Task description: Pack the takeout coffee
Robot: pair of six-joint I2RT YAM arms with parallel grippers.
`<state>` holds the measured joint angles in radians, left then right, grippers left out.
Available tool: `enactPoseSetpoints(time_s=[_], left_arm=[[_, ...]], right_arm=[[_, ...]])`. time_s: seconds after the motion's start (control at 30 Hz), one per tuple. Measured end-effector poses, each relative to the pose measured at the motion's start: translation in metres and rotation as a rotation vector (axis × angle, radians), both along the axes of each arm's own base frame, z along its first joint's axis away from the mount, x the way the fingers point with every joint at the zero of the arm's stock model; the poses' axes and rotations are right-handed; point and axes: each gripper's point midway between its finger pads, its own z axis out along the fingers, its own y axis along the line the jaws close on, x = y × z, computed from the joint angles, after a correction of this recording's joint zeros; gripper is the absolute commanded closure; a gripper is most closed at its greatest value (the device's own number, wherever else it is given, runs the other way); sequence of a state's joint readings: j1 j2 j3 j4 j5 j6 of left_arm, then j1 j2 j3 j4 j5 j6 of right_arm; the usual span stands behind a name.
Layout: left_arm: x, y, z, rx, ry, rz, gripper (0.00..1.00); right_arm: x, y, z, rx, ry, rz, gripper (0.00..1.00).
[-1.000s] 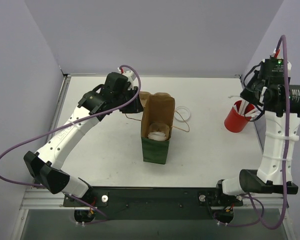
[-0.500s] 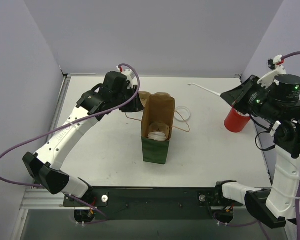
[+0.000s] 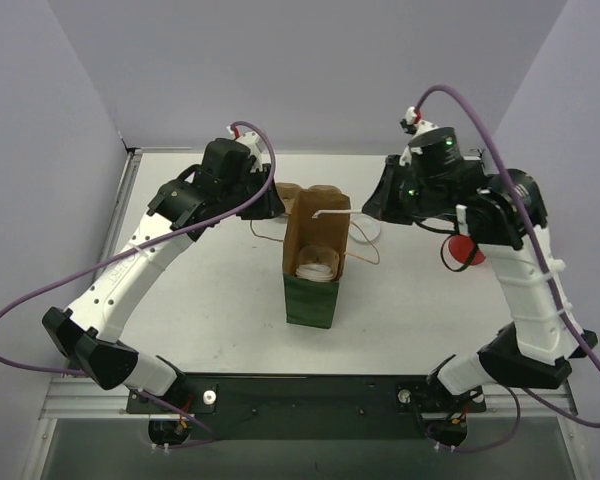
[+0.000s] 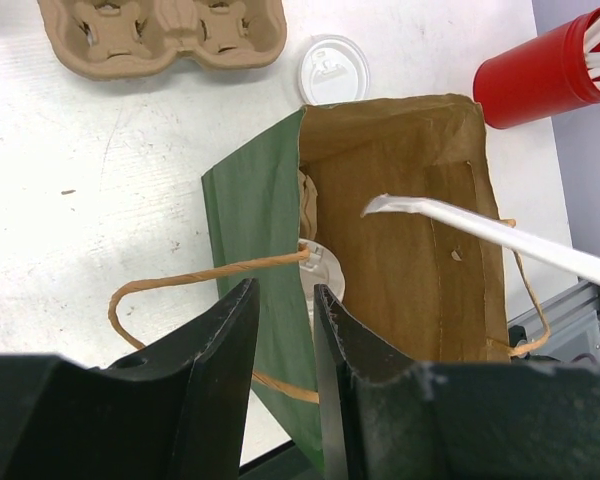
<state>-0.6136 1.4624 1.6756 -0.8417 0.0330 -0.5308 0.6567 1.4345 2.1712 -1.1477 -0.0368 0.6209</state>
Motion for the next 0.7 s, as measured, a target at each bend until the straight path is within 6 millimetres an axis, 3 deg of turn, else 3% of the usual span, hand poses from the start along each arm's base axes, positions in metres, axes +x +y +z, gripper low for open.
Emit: enactPoseSetpoints(time_s=[0.1,0.17,0.23,0.27,0.37,0.47,0.6,0.7], left_arm=[[0.000,0.002,0.001,0.003,-0.004,0.006,0.62],[0.000,0.003,0.001,0.005,-0.003,0.008,0.62],[0.000,0.004,0.001,0.011,-0.004,0.015,0.62],[0.000,0.005,0.000,0.014,-0.004,0.020,0.62],[0.001,0.008,0.000,0.019,-0.006,0.031,0.61],[0.003,0.011,0.000,0.020,-0.006,0.040,0.60],[0.005,0.015,0.001,0.024,-0.008,0.052,0.50],[0.005,0.021,0.002,0.034,-0.013,0.072,0.40]], right_arm=[[0.008,0.012,-0.025,-0.091,0.051,0.002,0.96],[0.013,0.019,-0.037,-0.140,0.075,0.005,0.71],[0.018,0.026,-0.047,-0.172,0.093,0.014,0.58],[0.020,0.029,-0.051,-0.186,0.099,0.022,0.47],[0.023,0.034,-0.057,-0.201,0.106,0.032,0.31],[0.023,0.034,-0.053,-0.197,0.094,0.036,0.24],[0.026,0.031,-0.045,-0.176,0.067,0.021,0.14],[0.030,0.013,-0.044,-0.158,0.059,-0.028,0.09]])
